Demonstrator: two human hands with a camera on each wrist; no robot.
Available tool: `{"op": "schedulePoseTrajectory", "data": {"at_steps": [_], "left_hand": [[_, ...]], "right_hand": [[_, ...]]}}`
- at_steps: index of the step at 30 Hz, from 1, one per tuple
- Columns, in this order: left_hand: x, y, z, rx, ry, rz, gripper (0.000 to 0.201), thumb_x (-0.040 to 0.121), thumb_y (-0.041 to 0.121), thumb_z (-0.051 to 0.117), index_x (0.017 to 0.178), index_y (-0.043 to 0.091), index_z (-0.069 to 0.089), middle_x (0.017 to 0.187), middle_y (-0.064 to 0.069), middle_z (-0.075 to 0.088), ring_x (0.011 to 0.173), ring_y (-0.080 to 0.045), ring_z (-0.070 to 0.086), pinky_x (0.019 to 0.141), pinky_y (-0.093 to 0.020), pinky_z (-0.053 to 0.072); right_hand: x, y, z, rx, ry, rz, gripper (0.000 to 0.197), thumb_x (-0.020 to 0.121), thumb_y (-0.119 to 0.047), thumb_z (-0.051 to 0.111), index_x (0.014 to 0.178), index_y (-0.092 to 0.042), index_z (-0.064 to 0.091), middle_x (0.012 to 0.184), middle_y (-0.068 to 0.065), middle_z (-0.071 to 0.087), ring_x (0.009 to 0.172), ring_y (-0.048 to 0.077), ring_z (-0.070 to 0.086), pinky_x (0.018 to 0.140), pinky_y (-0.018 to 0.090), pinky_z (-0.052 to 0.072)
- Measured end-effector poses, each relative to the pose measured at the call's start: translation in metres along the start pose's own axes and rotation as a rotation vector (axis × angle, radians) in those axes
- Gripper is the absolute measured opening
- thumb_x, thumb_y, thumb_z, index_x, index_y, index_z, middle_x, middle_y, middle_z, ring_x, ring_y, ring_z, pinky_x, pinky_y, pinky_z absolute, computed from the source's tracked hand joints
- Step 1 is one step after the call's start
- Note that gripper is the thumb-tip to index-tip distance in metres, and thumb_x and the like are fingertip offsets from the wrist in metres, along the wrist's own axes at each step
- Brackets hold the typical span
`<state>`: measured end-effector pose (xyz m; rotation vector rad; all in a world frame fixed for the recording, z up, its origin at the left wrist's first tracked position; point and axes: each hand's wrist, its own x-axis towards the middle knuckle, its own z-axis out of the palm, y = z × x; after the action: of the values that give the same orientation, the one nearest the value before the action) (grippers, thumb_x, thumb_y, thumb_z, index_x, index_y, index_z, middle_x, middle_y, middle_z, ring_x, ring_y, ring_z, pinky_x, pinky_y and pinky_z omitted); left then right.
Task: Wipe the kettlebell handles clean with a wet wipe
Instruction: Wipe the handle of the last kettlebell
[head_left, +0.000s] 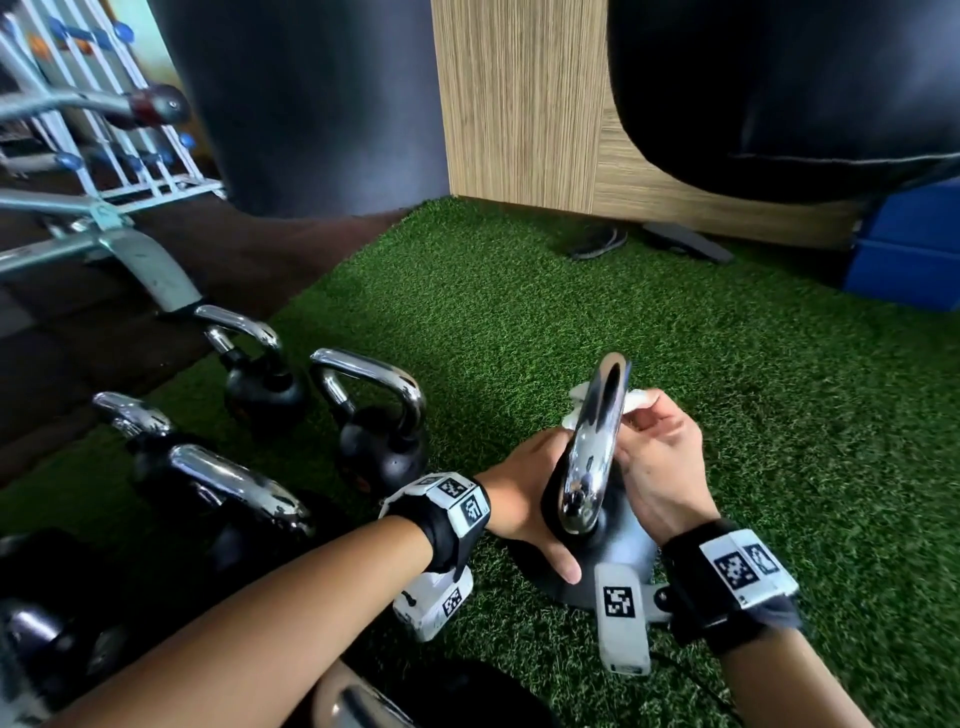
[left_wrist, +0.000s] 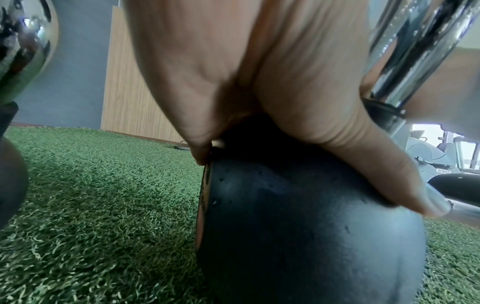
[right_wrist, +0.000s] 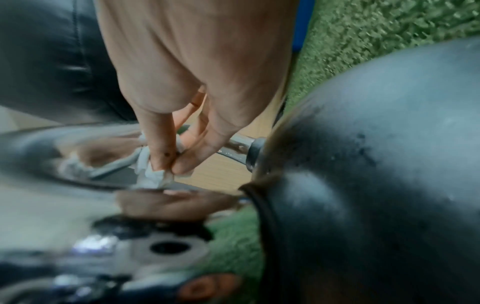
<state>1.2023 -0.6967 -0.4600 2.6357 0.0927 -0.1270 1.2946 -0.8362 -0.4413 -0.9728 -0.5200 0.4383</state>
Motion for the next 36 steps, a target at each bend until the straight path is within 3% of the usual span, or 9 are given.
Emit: {"op": "schedulePoseTrajectory", "data": {"at_steps": [4,9,12,15,19,27,30,33,36], "left_hand": [[0.001,-0.003,0.001,-0.069,0.016,0.007,0.147,0.036,0.047,0.102,0.155,0.017,0.023,0.157,0.000,0.027,0.149,-0.020,0.021,0.126,-0.043,0.022],[-0.001,-0.007,0.001,-0.082,-0.003,0.008,0.144,0.040,0.048,0.101,0.155,0.021,0.019,0.157,0.004,0.023,0.150,-0.020,0.016,0.127,-0.048,0.020],[-0.001,-0.008,0.002,-0.073,-0.018,-0.026,0.146,0.041,0.049,0.101,0.157,0.022,0.016,0.160,0.005,0.021,0.150,-0.017,0.016,0.126,-0.049,0.021],[-0.001,-0.008,0.002,-0.093,-0.021,-0.052,0.148,0.041,0.048,0.101,0.158,0.026,0.012,0.161,0.005,0.020,0.151,-0.019,0.018,0.125,-0.051,0.022],[-0.003,-0.007,0.002,-0.091,-0.038,-0.052,0.141,0.043,0.048,0.100,0.155,0.031,0.015,0.157,0.009,0.023,0.148,-0.016,0.020,0.126,-0.049,0.023],[-0.005,0.009,-0.018,0.089,-0.184,-0.064,0.130,0.050,0.055,0.096,0.153,0.025,0.022,0.151,0.008,0.035,0.142,-0.021,0.037,0.122,-0.042,0.031],[-0.015,0.022,-0.051,0.043,-0.321,-0.034,0.110,0.056,0.040,0.098,0.143,0.034,0.033,0.125,0.031,0.046,0.128,-0.010,0.046,0.115,-0.031,0.036],[-0.038,0.034,-0.089,-0.020,-0.296,-0.107,0.117,0.055,0.069,0.086,0.150,0.046,0.021,0.151,0.021,0.045,0.134,-0.006,0.045,0.117,-0.032,0.034],[-0.051,0.055,-0.104,0.026,-0.122,-0.139,0.125,0.057,0.095,0.058,0.159,0.036,0.016,0.153,0.010,0.049,0.136,-0.011,0.050,0.118,-0.045,0.038]], "right_hand": [[0.012,0.000,-0.006,-0.291,0.114,-0.153,0.033,0.075,0.014,0.074,0.081,-0.018,0.067,0.090,0.017,0.074,0.083,0.037,0.071,0.077,0.053,0.058],[0.027,0.000,-0.011,-0.453,0.202,-0.119,0.018,0.079,0.003,0.075,0.085,-0.010,0.065,0.084,0.010,0.076,0.076,0.032,0.074,0.065,0.044,0.061],[0.030,0.003,-0.009,-0.596,0.301,-0.126,0.017,0.078,-0.004,0.074,0.074,-0.015,0.061,0.064,-0.008,0.069,0.050,-0.001,0.061,0.046,0.018,0.048],[0.031,0.004,-0.005,-0.694,0.338,-0.069,0.022,0.079,0.001,0.067,0.069,-0.016,0.057,0.052,-0.011,0.057,0.035,-0.007,0.047,0.036,0.006,0.033],[0.036,0.001,-0.002,-0.893,0.373,-0.017,0.020,0.077,-0.005,0.060,0.063,-0.018,0.054,0.055,-0.010,0.053,0.040,0.000,0.042,0.044,0.017,0.035],[0.031,-0.010,-0.001,-1.050,0.158,0.178,0.016,0.086,-0.019,0.068,0.077,-0.012,0.057,0.072,0.001,0.064,0.064,0.019,0.062,0.043,0.011,0.041],[0.024,-0.024,-0.008,-0.986,0.076,0.247,0.027,0.084,-0.013,0.068,0.105,-0.016,0.051,0.097,0.008,0.067,0.090,0.031,0.068,0.072,0.041,0.060],[0.023,-0.048,-0.020,-1.021,-0.050,0.178,0.035,0.092,-0.006,0.062,0.123,-0.017,0.050,0.095,0.000,0.063,0.079,0.024,0.067,0.064,0.040,0.058],[0.033,-0.075,-0.021,-1.195,-0.074,0.034,0.013,0.100,-0.017,0.055,0.100,-0.012,0.067,0.085,0.001,0.069,0.060,0.012,0.063,0.049,0.025,0.054]]}}
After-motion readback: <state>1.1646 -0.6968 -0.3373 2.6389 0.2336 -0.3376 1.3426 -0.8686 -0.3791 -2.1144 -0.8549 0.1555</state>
